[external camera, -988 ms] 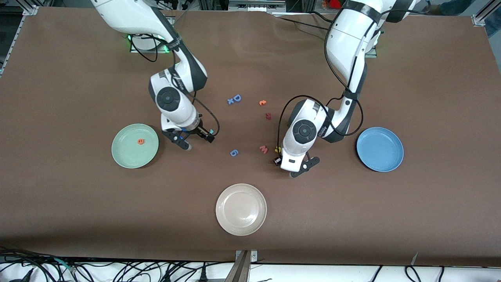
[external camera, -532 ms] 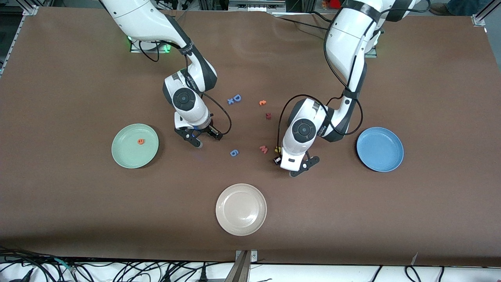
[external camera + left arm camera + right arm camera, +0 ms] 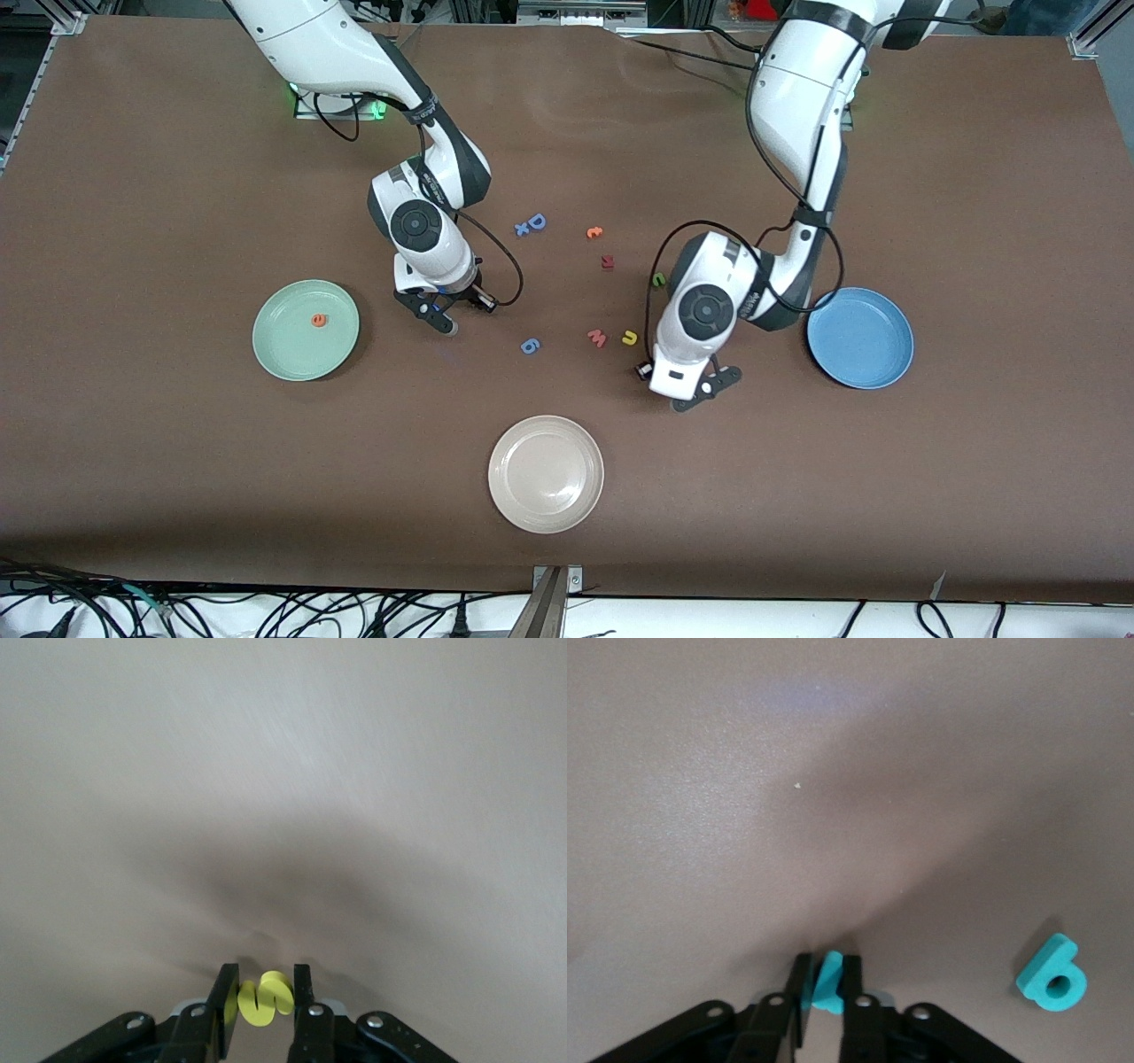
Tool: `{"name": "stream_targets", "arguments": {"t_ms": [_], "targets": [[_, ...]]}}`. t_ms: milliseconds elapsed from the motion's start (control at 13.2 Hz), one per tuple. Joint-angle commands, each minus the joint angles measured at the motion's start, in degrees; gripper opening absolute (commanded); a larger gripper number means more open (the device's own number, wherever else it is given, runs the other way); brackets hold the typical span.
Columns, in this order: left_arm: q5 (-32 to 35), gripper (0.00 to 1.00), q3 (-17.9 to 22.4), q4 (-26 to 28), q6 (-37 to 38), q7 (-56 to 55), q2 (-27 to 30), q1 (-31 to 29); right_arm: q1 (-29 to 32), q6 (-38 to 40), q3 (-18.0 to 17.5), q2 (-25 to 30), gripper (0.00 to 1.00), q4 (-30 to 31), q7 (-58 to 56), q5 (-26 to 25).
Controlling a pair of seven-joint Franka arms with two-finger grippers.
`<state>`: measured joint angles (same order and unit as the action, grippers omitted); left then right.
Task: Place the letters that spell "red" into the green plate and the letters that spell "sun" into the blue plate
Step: 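Reach the teal l with the right gripper while the left gripper carries the s, then release the s onto the blue plate while the right gripper lifts the l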
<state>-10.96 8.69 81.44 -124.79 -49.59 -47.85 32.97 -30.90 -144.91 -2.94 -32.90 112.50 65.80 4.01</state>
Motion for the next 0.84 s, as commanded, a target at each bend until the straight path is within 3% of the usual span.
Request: {"name": "stream_targets", "arguments": {"t_ms": [0, 228, 380, 608, 760], "targets": [[0.0, 0.22, -0.1, -5.6, 7.9, 7.1, -0.7, -3.9, -0.1, -0.1, 0.2, -0.3, 0.00, -0.2, -0.7, 0.5], [0.0, 0.22, 1.8, -8.9, 18.3, 21.0, 0.6, -9.7, 0.2, 3.6, 0.6, 0.5, 0.00, -2.2, -0.9, 0.2], [-0.1, 0.22, 4.2, -8.9, 20.5, 31.1, 1.2, -12.7, 0.3, 12.1, 2.8, 1.3, 0.00, -6.9, -4.2, 0.1], [0.0, 0.22, 9.4, -8.1, 22.6, 41.3, 1.4, -13.5, 0.3, 24.8, 8.7, 2.1, 0.00, -12.5, -16.1, 0.2], [0.5, 0.23, 10.5, -6.2, 23.0, 46.6, 1.2, -14.3, 0.4, 26.6, 13.7, 3.2, 0.00, -11.9, -28.0, 0.5]]}}
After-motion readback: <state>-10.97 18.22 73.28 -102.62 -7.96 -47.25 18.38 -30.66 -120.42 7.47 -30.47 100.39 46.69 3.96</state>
